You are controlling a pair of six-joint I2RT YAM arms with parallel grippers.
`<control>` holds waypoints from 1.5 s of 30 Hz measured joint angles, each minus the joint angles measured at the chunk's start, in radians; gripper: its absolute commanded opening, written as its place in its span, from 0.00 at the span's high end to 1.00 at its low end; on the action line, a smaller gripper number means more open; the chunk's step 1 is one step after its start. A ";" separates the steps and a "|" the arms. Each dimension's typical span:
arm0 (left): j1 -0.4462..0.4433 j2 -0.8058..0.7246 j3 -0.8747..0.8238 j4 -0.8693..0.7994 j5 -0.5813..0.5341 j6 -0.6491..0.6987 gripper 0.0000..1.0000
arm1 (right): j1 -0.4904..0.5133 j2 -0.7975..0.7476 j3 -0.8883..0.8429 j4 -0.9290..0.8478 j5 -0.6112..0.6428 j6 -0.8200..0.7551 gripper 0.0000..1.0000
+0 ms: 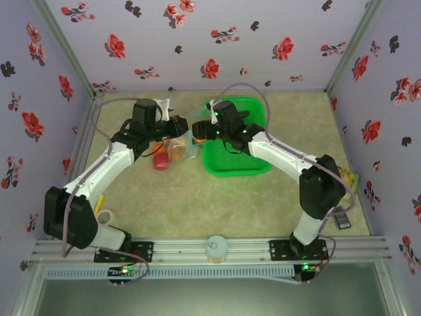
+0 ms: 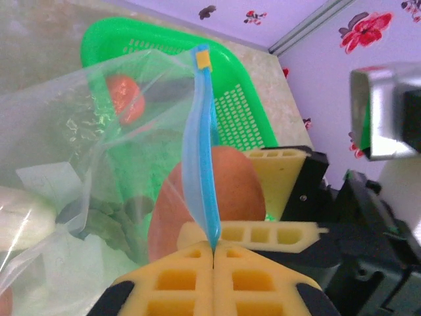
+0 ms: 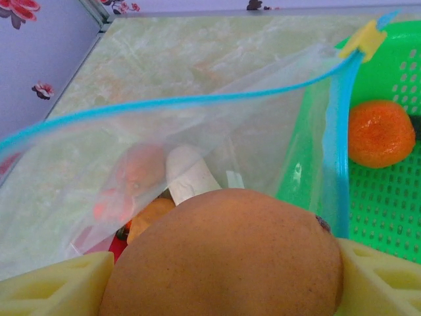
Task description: Place the food in the zip-top bag and seal the zipper
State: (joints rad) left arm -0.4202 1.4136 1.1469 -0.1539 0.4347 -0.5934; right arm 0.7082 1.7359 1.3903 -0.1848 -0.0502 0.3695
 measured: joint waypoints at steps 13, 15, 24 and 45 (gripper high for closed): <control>0.003 -0.002 -0.019 0.024 0.016 -0.004 0.99 | 0.000 0.015 0.051 -0.079 -0.038 -0.003 0.24; 0.005 -0.002 -0.019 0.027 0.019 -0.004 0.99 | 0.000 0.015 0.057 -0.084 -0.041 -0.003 0.19; 0.011 -0.007 -0.019 0.026 0.022 -0.004 0.99 | -0.024 0.014 0.074 -0.113 -0.073 -0.003 0.11; 0.014 -0.017 -0.019 0.010 0.014 -0.003 0.99 | -0.055 0.035 0.085 -0.043 -0.216 0.085 0.01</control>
State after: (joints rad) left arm -0.4061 1.3968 1.1275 -0.1444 0.4484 -0.5968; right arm 0.6537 1.7710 1.4757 -0.2283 -0.2665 0.4541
